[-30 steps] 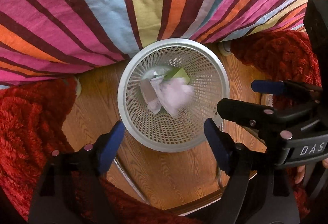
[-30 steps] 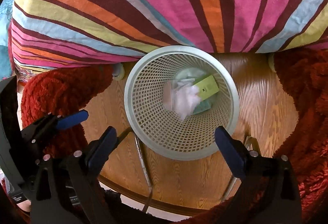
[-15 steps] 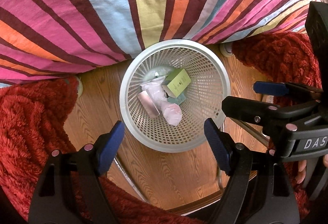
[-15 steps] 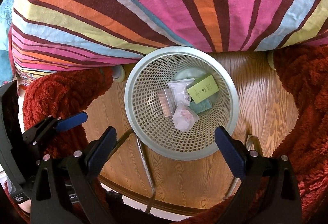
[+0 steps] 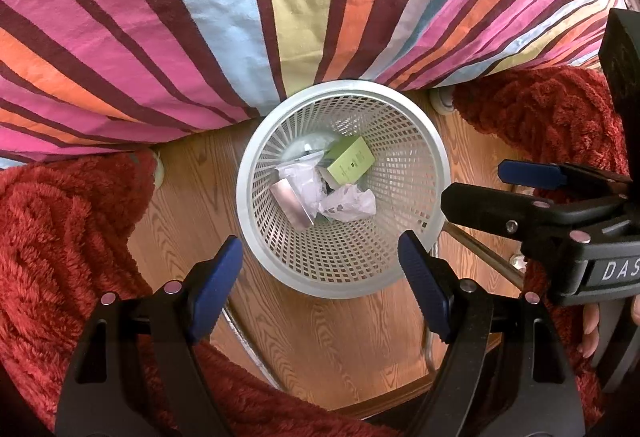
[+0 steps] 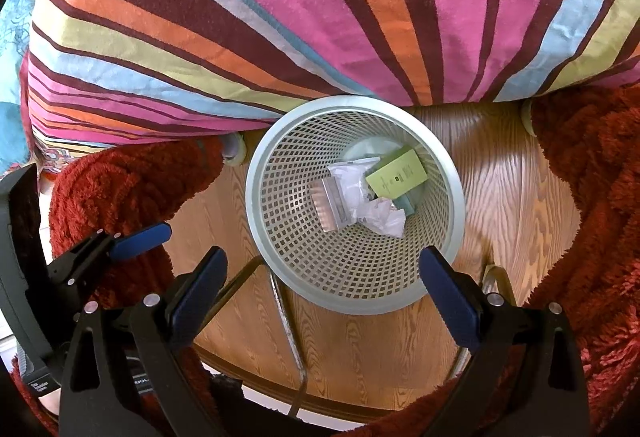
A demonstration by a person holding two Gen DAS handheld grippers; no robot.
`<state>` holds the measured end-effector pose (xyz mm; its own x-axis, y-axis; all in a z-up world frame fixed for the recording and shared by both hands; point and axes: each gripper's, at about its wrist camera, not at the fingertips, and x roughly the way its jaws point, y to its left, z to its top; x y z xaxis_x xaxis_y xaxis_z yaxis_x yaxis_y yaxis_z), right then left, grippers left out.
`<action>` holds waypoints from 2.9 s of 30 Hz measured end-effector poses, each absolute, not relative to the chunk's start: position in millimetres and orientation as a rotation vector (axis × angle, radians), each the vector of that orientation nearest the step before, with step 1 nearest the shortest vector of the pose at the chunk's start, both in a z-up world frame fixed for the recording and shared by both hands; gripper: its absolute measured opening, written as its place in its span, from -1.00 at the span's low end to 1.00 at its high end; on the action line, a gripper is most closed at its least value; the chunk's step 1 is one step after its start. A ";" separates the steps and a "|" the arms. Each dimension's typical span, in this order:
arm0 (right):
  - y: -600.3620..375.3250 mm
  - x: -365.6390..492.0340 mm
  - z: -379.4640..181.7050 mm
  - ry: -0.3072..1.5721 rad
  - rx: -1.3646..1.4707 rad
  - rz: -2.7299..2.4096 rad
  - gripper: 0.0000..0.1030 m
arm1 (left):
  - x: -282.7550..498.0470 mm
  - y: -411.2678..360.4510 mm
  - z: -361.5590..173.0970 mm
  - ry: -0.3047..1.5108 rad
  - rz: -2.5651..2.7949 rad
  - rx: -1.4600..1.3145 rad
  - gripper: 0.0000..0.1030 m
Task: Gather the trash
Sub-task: 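Open both tools to drop the cosmetic box and wrapper into the wastebasket, then move both tools back toward the tissue packs on the bed, then grasp a green tissue pack with the left tool while the right tool grasps another tissue pack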
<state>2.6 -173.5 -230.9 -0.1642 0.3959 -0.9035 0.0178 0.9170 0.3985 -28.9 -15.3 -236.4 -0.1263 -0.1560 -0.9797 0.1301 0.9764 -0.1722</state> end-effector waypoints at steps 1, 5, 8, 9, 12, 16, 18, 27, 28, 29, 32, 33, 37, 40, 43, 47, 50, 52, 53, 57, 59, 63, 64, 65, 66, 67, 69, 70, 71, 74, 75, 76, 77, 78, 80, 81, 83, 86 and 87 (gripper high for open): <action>-173.7 2.7 -230.9 1.713 0.317 0.343 0.79 | -28.7 -15.6 -236.2 1.680 -0.245 -0.020 0.51; -174.3 2.9 -231.3 1.715 0.312 0.342 0.79 | -28.9 -14.9 -236.3 1.681 -0.246 -0.026 0.51; -173.5 2.8 -229.2 1.710 0.302 0.341 0.79 | -28.2 -13.3 -236.3 1.680 -0.245 -0.036 0.51; -173.3 2.9 -227.4 1.704 0.297 0.342 0.79 | -28.0 -13.0 -235.4 1.676 -0.245 -0.037 0.51; -173.8 2.8 -218.5 1.665 0.293 0.352 0.79 | -27.7 -14.4 -230.2 1.651 -0.244 -0.034 0.51; -176.9 5.5 -201.8 1.593 0.305 0.370 0.79 | -26.3 -15.9 -215.9 1.586 -0.235 -0.017 0.51; -178.1 7.1 -192.0 1.554 0.305 0.383 0.79 | -24.9 -15.1 -206.6 1.544 -0.224 -0.008 0.51; -199.5 25.5 -127.4 1.273 0.273 0.411 0.79 | -11.9 -3.2 -155.9 1.342 -0.201 -0.036 0.51; -203.4 28.9 -118.9 1.236 0.270 0.412 0.79 | -8.7 -2.8 -150.6 1.323 -0.196 -0.044 0.51; -207.3 32.4 -110.9 1.199 0.265 0.414 0.79 | -4.9 -2.1 -145.0 1.304 -0.192 -0.053 0.51; -219.0 43.6 -92.3 1.108 0.237 0.408 0.79 | 5.6 -2.3 -131.8 1.259 -0.187 -0.061 0.51; -223.5 48.0 -86.6 1.082 0.230 0.403 0.79 | 10.8 -3.3 -126.1 1.240 -0.189 -0.057 0.51; -239.9 67.7 -76.8 1.009 0.216 0.377 0.79 | 37.3 -13.0 -104.5 1.180 -0.182 -0.033 0.51; -250.6 84.2 -68.3 0.963 0.216 0.353 0.79 | 59.1 -22.7 -89.2 1.146 -0.183 -0.051 0.51; -255.3 99.5 -56.7 0.902 0.186 0.331 0.79 | 80.5 -35.7 -77.4 1.123 -0.174 -0.073 0.51; -259.1 122.4 -43.2 0.832 0.124 0.308 0.79 | 108.8 -55.7 -63.2 1.098 -0.168 -0.107 0.51; -263.7 143.0 -39.8 0.799 0.112 0.305 0.79 | 129.3 -69.1 -55.0 1.076 -0.153 -0.121 0.51; -262.9 155.3 -40.8 0.793 0.101 0.311 0.79 | 143.6 -78.3 -54.4 1.069 -0.135 -0.123 0.51; -261.5 159.0 -42.0 0.790 0.092 0.316 0.79 | 148.5 -80.7 -54.6 1.069 -0.128 -0.127 0.51; -255.2 179.5 -48.4 0.784 0.036 0.347 0.79 | 171.0 -90.8 -56.7 1.062 -0.109 -0.150 0.51; -252.9 192.9 -51.4 0.777 0.002 0.361 0.79 | 181.1 -96.2 -59.4 1.064 -0.092 -0.140 0.51; -250.7 218.7 -53.3 0.788 -0.036 0.411 0.79 | 199.2 -103.2 -66.1 1.064 -0.065 -0.146 0.51; -248.6 225.4 -53.6 0.793 -0.050 0.435 0.79 | 204.0 -104.6 -68.1 1.064 -0.056 -0.149 0.51; -246.5 230.2 -53.6 0.797 -0.064 0.457 0.79 | 207.0 -105.9 -69.3 1.064 -0.048 -0.150 0.51; -243.3 235.7 -53.6 0.800 -0.083 0.480 0.79 | 210.8 -107.5 -70.9 1.061 -0.039 -0.149 0.51; -240.0 240.6 -53.4 0.798 -0.103 0.498 0.79 | 214.6 -108.8 -72.5 1.059 -0.027 -0.146 0.51; -233.5 249.5 -54.0 0.799 -0.138 0.522 0.79 | 221.3 -110.0 -75.2 1.054 -0.006 -0.139 0.51; -230.4 254.0 -54.9 0.798 -0.157 0.526 0.79 | 225.0 -110.7 -77.3 1.049 0.009 -0.134 0.51; -228.0 258.3 -56.4 0.800 -0.174 0.526 0.79 | 226.9 -110.9 -78.7 1.049 0.014 -0.132 0.51; -223.8 269.2 -61.6 0.813 -0.208 0.530 0.79 | 234.6 -111.5 -83.9 1.046 0.020 -0.136 0.55; -222.2 272.2 -63.4 0.818 -0.217 0.537 0.79 | 236.2 -111.4 -84.1 1.044 0.025 -0.135 0.65; -220.6 274.5 -65.0 0.822 -0.225 0.547 0.79 | 238.4 -111.6 -84.7 1.044 0.035 -0.128 0.66; -220.0 275.6 -65.8 0.825 -0.231 0.558 0.79 | 240.0 -111.7 -85.0 1.043 0.034 -0.130 0.66; -217.6 276.8 -67.1 0.828 -0.240 0.572 0.79 | 241.3 -111.1 -85.3 1.041 0.030 -0.136 0.66; -213.3 279.4 -68.2 0.833 -0.260 0.584 0.79 | 242.9 -109.5 -86.3 1.036 0.029 -0.145 0.66; -210.2 280.6 -69.5 0.835 -0.274 0.593 0.79 | 243.6 -108.3 -87.4 1.033 0.031 -0.150 0.66; -204.8 284.7 -71.4 0.839 -0.296 0.598 0.79 | 245.1 -107.8 -89.2 1.036 0.031 -0.160 0.66; -198.1 289.6 -73.4 0.840 -0.318 0.606 0.85 | 243.1 -108.4 -89.1 1.039 0.041 -0.184 0.66; -196.4 291.6 -73.6 0.844 -0.318 0.609 0.85 | 242.1 -108.8 -89.4 1.041 0.040 -0.193 0.66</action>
<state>291.6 -196.4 -73.6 0.5097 0.3747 -0.7744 -0.6174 0.7862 -0.0259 242.1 -108.8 -89.4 0.5063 -0.0585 -0.8604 -0.1240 0.9824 -0.1397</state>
